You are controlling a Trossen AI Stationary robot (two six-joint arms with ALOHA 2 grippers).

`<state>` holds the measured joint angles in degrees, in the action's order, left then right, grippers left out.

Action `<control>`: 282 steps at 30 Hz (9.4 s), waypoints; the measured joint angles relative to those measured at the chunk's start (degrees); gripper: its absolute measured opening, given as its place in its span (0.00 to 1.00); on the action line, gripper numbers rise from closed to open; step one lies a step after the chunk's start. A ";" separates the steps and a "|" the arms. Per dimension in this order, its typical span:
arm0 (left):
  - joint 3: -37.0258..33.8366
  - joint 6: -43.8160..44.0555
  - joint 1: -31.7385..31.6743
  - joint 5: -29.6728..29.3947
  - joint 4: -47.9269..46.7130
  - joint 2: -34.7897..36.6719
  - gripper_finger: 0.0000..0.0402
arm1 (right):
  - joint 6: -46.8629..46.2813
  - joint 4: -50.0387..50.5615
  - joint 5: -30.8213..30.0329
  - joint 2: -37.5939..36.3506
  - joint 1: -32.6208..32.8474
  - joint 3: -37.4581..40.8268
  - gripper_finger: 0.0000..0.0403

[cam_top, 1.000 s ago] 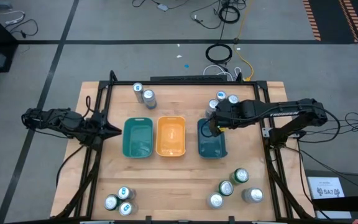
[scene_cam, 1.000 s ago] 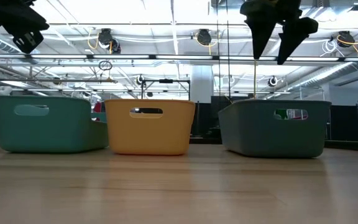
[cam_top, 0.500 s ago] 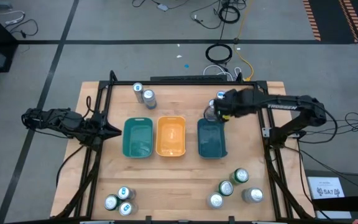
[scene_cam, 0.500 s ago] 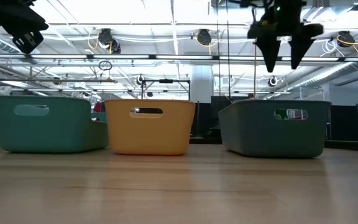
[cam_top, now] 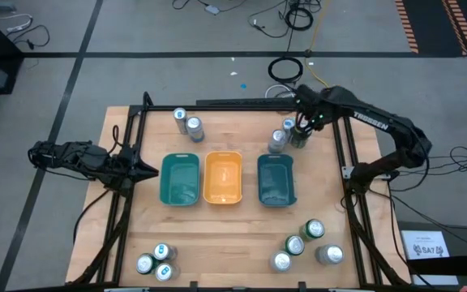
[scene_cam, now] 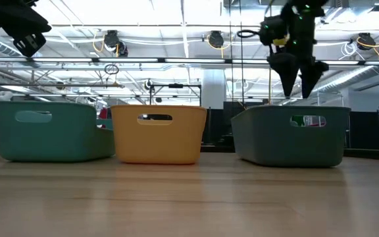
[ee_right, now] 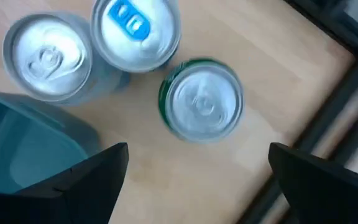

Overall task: Sort soda cans
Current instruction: Put the green soda can into the blue bin

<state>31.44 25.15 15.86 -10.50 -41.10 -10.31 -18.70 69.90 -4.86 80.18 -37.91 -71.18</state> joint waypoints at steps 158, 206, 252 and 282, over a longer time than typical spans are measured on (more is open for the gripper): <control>-0.04 -1.62 0.00 -0.45 -0.61 -0.02 0.15 | -20.96 -5.00 -4.35 21.57 34.12 -12.63 0.71; -0.04 -1.60 -0.01 -0.44 -0.60 -0.02 0.15 | -41.13 13.74 -8.82 6.51 57.23 -12.63 0.97; -0.04 -1.44 -0.01 -0.45 -0.35 -0.02 0.15 | -90.49 -5.60 0.48 6.64 85.00 6.91 0.97; -0.04 -1.49 -0.01 -0.55 -0.39 -0.02 0.15 | -89.70 20.41 -7.34 4.18 82.68 -16.25 0.71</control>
<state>31.40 23.66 15.86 -11.06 -41.49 -10.33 -108.40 90.32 -12.20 84.36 44.77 -87.43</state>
